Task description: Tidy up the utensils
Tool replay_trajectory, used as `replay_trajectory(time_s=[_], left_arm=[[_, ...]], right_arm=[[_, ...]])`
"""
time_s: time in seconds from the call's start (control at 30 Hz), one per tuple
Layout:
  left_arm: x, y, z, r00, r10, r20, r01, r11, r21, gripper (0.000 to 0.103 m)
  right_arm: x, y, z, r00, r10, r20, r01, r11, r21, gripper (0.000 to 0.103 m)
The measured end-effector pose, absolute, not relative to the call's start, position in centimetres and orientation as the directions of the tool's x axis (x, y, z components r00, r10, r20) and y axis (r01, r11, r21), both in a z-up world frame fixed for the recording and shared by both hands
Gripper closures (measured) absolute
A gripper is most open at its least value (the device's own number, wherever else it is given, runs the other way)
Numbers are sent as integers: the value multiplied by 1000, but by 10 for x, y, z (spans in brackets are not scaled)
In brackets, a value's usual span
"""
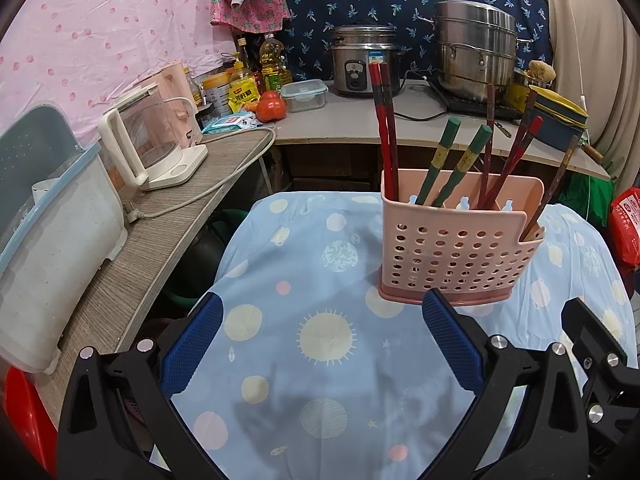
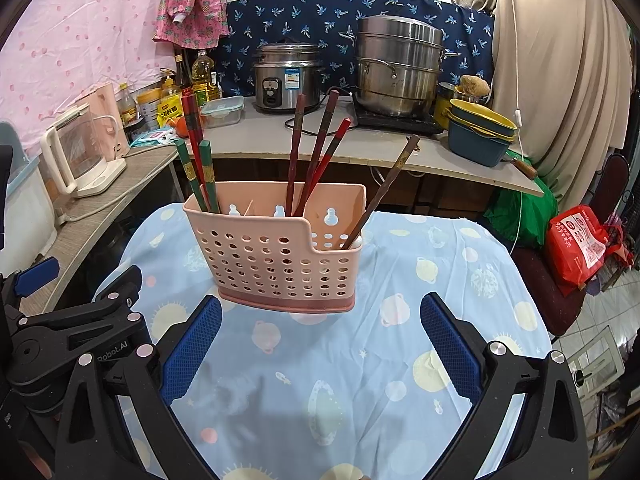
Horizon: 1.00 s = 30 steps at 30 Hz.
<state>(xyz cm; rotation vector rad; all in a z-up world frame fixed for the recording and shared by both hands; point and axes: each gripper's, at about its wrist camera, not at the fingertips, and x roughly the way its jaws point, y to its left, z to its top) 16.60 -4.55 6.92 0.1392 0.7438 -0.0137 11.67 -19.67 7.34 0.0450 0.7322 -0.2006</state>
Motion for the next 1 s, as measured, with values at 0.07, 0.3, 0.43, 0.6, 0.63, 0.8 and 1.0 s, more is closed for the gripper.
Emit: replay_trajectory(time_s=[0.07, 0.3, 0.43, 0.6, 0.63, 0.8, 1.0], left_arm=[[166, -45, 69, 736, 37, -676, 62, 991, 122, 8], [165, -45, 70, 738, 37, -674, 62, 991, 123, 8], [165, -45, 71, 739, 39, -672, 62, 990, 125, 8], [164, -45, 72, 740, 40, -671, 61, 990, 126, 8], [164, -45, 72, 741, 39, -671, 62, 990, 126, 8], [163, -44, 74, 743, 42, -668, 57, 990, 126, 8], [164, -45, 74, 738, 40, -674, 59, 991, 124, 8]], right_arm=[[117, -196, 73, 726, -167, -667, 198, 980, -30, 7], [117, -196, 74, 727, -167, -666, 198, 980, -30, 7], [117, -196, 74, 727, -168, -666, 198, 980, -31, 7], [118, -195, 76, 728, -167, -665, 197, 980, -31, 7], [117, -195, 76, 728, -167, -665, 197, 980, -31, 7], [118, -194, 79, 730, -167, -662, 196, 980, -31, 7], [118, -193, 80, 731, -168, -662, 196, 980, -31, 7]])
